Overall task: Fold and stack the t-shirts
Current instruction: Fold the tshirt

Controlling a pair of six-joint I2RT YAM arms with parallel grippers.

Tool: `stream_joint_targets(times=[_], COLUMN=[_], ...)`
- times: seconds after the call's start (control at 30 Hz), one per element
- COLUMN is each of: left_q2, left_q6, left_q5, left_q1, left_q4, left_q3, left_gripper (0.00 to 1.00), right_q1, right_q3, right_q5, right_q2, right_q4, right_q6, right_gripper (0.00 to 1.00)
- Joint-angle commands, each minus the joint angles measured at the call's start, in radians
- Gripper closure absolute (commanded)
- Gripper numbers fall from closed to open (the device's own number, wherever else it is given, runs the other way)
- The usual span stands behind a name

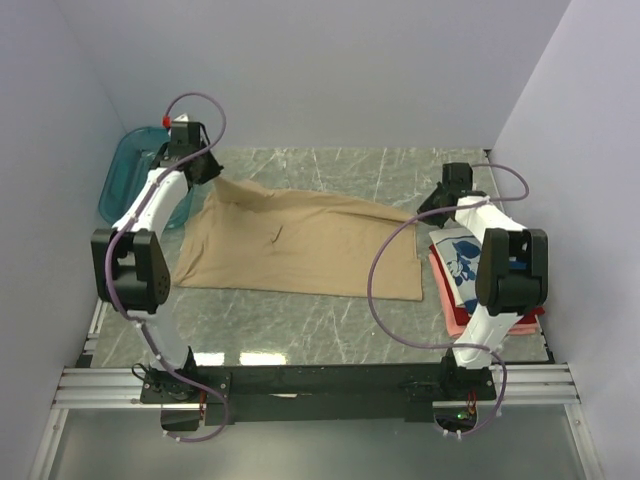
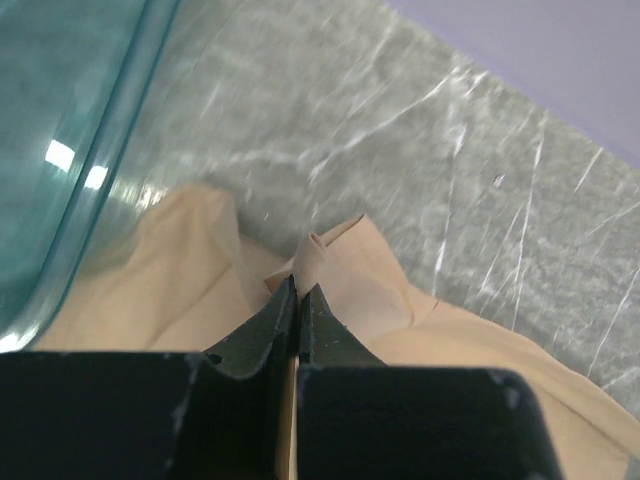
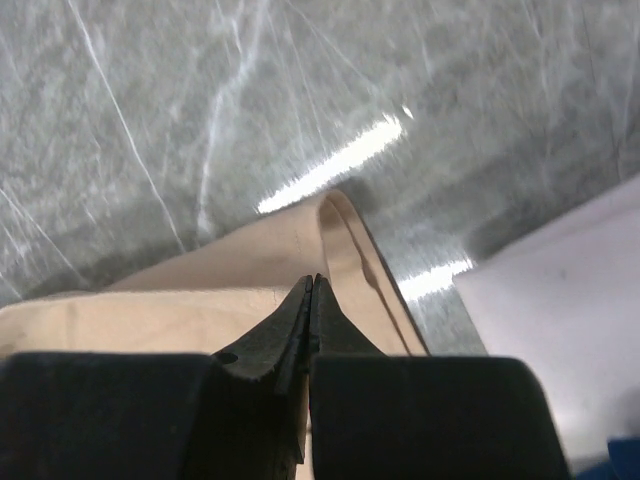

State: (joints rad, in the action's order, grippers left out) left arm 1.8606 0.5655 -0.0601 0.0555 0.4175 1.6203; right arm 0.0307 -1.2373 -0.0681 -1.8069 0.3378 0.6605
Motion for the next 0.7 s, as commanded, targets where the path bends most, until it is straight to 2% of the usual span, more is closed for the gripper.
stream_joint_targets(times=[0.0, 0.33, 0.67], left_q2=[-0.133, -0.38, -0.468], left_q6=[0.082, 0.18, 0.231], left_q5=[-0.055, -0.089, -0.078], left_q1=[-0.002, -0.003, -0.037], left_q4=[0.024, 0.015, 0.001], left_q3=[-0.094, -0.425, -0.553], left_gripper=[1.0, 1.0, 1.0], right_q1=[0.002, 0.002, 0.002], right_q3=[0.071, 0.245, 0.337], right_q5=[-0.009, 0.005, 0.024], right_q2=[0.104, 0.225, 0.29], right_q4=[-0.071, -0.114, -0.128], right_q6=[0.013, 0.001, -0.012], right_gripper=[1.0, 1.0, 1.0])
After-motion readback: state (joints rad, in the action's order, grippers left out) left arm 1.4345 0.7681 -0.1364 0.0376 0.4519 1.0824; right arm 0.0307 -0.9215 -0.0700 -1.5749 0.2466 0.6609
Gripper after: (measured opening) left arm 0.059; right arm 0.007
